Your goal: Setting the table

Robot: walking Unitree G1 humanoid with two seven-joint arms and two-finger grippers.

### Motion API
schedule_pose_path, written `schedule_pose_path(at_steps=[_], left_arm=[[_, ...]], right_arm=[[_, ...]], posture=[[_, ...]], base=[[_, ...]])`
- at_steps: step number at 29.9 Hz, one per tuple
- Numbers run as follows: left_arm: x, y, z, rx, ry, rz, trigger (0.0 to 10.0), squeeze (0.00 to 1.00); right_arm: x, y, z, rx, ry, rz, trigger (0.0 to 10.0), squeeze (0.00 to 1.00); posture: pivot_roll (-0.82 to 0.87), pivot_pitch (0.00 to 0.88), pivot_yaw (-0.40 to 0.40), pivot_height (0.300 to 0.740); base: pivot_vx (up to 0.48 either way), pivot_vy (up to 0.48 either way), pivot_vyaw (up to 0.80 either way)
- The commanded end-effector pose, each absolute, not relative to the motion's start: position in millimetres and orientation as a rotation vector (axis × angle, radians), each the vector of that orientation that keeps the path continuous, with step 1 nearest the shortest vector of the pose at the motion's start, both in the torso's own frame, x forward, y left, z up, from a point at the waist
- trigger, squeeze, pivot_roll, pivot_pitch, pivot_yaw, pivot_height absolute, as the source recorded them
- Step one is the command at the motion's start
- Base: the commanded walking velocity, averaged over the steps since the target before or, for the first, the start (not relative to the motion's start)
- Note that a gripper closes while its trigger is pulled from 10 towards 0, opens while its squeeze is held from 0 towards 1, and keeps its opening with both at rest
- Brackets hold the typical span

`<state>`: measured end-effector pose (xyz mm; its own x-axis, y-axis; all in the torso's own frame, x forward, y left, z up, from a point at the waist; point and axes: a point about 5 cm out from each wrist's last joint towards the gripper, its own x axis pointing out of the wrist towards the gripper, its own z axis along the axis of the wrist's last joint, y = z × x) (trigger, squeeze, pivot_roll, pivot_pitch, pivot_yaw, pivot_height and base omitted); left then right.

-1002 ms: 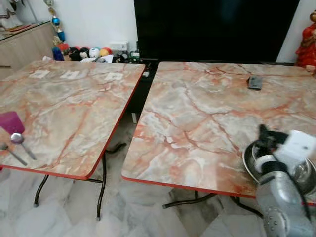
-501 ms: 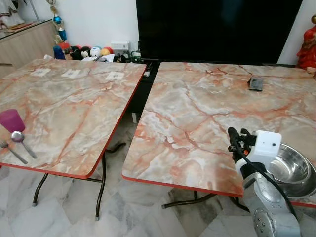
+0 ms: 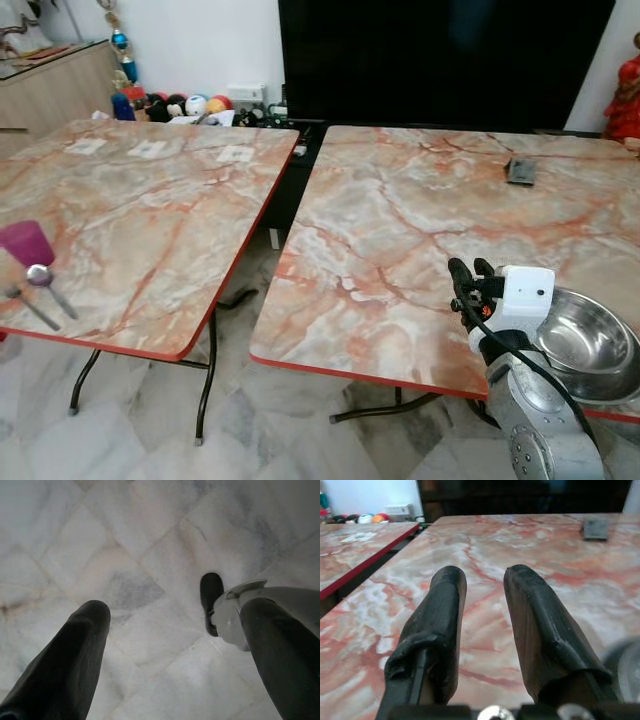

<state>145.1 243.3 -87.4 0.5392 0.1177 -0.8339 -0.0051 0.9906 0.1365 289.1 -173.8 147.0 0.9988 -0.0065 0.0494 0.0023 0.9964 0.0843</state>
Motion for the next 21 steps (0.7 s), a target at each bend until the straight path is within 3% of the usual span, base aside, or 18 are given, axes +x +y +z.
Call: schedule_pose_path(at_steps=[1, 21], left_arm=[[136.3, 251.6, -88.3, 0.121, 1.019, 0.097, 10.0, 0.0], [134.2, 242.3, -92.0, 0.11, 1.034, 0.092, 10.0, 0.0]], right_arm=[[291.1, -167.1, 146.3, 0.118, -0.048, 0.006, 10.0, 0.0], [294.5, -157.8, 145.1, 0.154, -0.048, 0.008, 10.0, 0.0]], posture=[[-0.04, 0.0, 0.031, 0.74], [-0.03, 0.0, 0.028, 0.74]], base=[[0.0, 0.274, 0.0], [0.0, 0.335, 0.0]])
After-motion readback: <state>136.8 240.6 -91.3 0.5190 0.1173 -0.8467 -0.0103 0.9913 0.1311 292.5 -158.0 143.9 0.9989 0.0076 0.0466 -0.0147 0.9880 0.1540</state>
